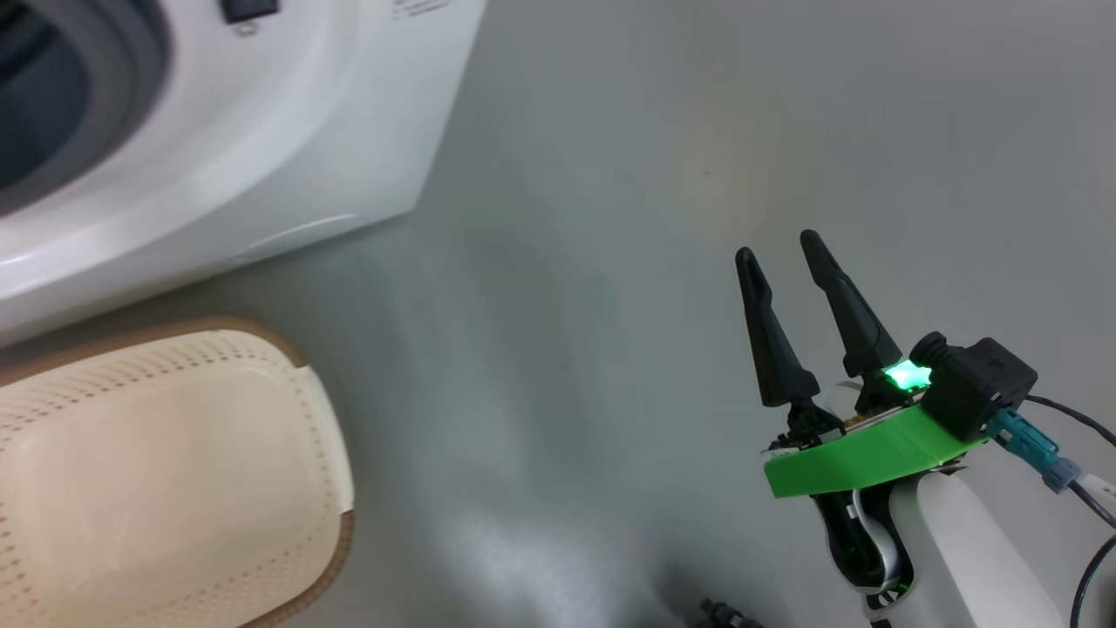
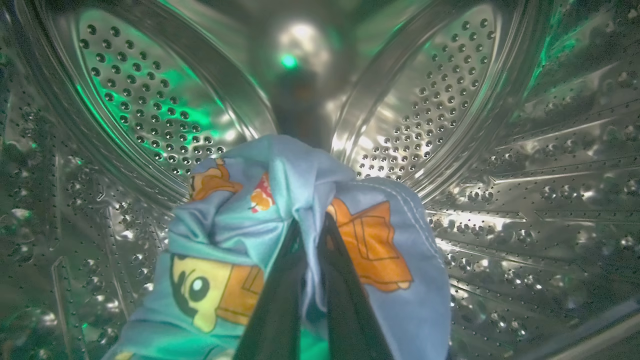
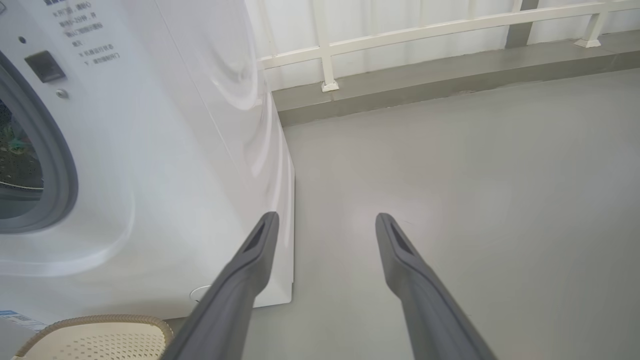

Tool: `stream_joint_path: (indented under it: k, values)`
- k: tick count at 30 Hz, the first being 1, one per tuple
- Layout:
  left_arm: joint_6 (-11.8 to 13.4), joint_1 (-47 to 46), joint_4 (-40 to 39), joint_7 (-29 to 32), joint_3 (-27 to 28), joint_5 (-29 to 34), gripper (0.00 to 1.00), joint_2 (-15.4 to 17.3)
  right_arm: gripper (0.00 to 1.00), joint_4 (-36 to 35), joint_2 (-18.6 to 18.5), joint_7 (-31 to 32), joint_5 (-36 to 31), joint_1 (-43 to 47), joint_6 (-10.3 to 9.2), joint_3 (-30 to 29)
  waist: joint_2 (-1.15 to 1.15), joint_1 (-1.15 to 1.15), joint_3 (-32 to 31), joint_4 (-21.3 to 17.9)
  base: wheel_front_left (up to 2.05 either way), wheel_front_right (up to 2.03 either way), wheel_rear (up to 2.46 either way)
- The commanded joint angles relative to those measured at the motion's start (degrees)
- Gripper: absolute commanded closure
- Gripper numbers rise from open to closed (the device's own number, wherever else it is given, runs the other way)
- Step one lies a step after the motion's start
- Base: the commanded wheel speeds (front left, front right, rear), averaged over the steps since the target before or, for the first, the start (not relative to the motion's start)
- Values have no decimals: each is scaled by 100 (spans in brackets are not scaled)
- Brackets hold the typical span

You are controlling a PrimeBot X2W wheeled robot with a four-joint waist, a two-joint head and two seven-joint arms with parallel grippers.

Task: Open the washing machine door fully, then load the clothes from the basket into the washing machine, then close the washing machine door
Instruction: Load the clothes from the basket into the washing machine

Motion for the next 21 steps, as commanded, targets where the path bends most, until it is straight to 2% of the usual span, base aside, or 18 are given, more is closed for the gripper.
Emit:
stream_joint_path:
  k: [1,2,3,4,5,6,11,21]
  values:
    - [19,-205,-37,-46,126,48,100,366,0,-146,-36,-46,83,25,26,109,0,0,239,-263,0,0,0]
    - [34,-289,28,-47,125,67,100,394,0,-150,-36,-46,84,27,26,106,0,0,242,-278,0,0,0]
    - [50,-356,90,-49,112,92,95,408,0,-153,-36,-46,82,31,26,100,0,0,239,-287,0,0,0]
    - [63,-419,144,-50,109,105,66,416,0,-154,-36,-46,80,35,26,94,0,0,233,-291,0,0,0]
    - [74,-467,203,-51,103,119,26,419,0,-153,-36,-46,77,39,26,86,0,0,225,-289,0,0,0]
    - [85,-499,289,-41,86,131,0,410,0,-147,-36,-46,69,41,26,75,0,0,212,-281,0,0,0]
    - [63,-506,829,241,-68,125,0,162,0,-77,-36,-46,16,-8,26,61,0,0,27,-117,0,0,0]
    - [-24,242,1098,14,-164,-27,0,-282,0,189,-36,-46,-126,-108,26,52,0,0,-705,270,0,0,0]
